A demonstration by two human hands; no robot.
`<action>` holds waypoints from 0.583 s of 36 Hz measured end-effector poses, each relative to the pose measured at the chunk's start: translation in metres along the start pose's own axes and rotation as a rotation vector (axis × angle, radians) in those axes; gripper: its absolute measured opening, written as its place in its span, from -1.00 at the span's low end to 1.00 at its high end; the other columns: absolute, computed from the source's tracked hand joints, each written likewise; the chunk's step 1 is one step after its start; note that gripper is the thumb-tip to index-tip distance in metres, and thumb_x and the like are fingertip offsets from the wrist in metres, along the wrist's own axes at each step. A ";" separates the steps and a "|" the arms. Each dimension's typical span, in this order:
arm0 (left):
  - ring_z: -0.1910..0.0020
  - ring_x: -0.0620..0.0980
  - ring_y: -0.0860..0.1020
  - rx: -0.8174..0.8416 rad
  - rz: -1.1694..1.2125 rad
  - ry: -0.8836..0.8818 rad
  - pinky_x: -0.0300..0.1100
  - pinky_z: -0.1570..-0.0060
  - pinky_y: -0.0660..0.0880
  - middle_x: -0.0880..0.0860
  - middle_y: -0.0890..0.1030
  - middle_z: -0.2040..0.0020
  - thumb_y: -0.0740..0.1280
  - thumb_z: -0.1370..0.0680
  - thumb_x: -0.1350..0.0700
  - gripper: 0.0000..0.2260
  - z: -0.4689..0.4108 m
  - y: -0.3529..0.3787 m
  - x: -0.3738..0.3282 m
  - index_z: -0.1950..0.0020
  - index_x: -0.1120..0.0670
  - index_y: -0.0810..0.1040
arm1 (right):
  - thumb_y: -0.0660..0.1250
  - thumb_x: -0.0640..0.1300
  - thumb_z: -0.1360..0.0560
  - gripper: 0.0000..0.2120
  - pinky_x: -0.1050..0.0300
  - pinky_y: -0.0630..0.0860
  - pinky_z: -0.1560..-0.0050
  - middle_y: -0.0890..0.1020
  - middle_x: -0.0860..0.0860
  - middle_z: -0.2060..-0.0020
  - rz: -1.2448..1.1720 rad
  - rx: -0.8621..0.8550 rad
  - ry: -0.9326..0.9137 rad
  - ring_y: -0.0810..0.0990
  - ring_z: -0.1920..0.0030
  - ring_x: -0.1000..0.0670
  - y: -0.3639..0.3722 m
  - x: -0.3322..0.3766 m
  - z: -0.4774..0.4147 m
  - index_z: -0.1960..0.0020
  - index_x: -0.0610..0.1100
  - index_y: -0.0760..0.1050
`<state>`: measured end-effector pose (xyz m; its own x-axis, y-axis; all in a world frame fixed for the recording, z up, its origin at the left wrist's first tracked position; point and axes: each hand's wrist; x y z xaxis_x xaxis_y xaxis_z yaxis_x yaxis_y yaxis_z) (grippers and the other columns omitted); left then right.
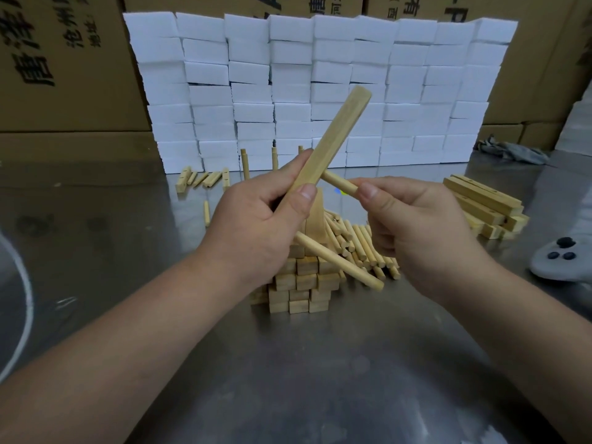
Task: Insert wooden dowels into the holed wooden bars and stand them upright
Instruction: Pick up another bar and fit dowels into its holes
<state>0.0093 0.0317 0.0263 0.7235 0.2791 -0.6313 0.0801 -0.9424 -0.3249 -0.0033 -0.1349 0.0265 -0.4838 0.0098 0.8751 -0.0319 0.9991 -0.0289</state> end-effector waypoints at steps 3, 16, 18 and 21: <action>0.23 -0.01 0.46 0.010 -0.023 0.002 -0.34 0.32 0.44 0.30 0.48 0.22 0.18 -0.48 -0.02 -0.70 0.000 -0.001 0.001 -0.16 -0.32 0.33 | 0.33 -0.06 -0.38 -0.86 0.34 0.14 0.56 0.25 0.13 0.62 -0.109 0.014 0.042 0.16 0.60 0.14 0.002 0.000 0.000 0.25 -0.01 0.67; 0.21 -0.16 0.46 0.077 0.026 -0.017 -0.43 0.26 0.43 -0.06 0.50 0.25 0.14 -0.43 0.07 -0.63 -0.002 -0.006 -0.001 -0.15 -0.34 0.34 | 0.27 -0.10 -0.52 -0.90 0.43 0.27 0.51 0.42 0.16 0.60 0.026 -0.035 -0.068 0.34 0.56 0.21 0.005 0.003 0.002 0.05 0.01 0.57; 0.21 -0.26 0.48 0.024 0.067 -0.044 -0.47 0.26 0.43 -0.17 0.52 0.27 0.17 -0.42 0.07 -0.67 -0.002 -0.005 0.001 -0.10 -0.30 0.39 | 0.19 0.03 -0.47 -0.81 0.34 0.26 0.53 0.43 0.07 0.58 0.009 -0.039 -0.062 0.30 0.55 0.16 0.004 0.002 0.001 0.04 0.04 0.55; 0.27 -0.28 0.47 -0.125 0.096 -0.094 -0.46 0.32 0.43 -0.10 0.54 0.21 0.22 -0.48 0.11 -0.73 -0.006 -0.006 0.005 -0.14 -0.16 0.48 | 0.07 0.14 -0.45 -0.66 0.25 0.25 0.54 0.53 0.01 0.54 -0.031 -0.118 -0.042 0.30 0.55 0.08 -0.002 -0.004 -0.003 0.03 0.01 0.54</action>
<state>0.0167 0.0371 0.0295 0.6651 0.1969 -0.7203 0.1021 -0.9795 -0.1735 0.0014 -0.1367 0.0250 -0.5206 -0.0201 0.8535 0.0547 0.9969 0.0569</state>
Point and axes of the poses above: each hand's wrist, its own z-axis away from the middle knuckle, its own y-axis out of the palm, x = y × z
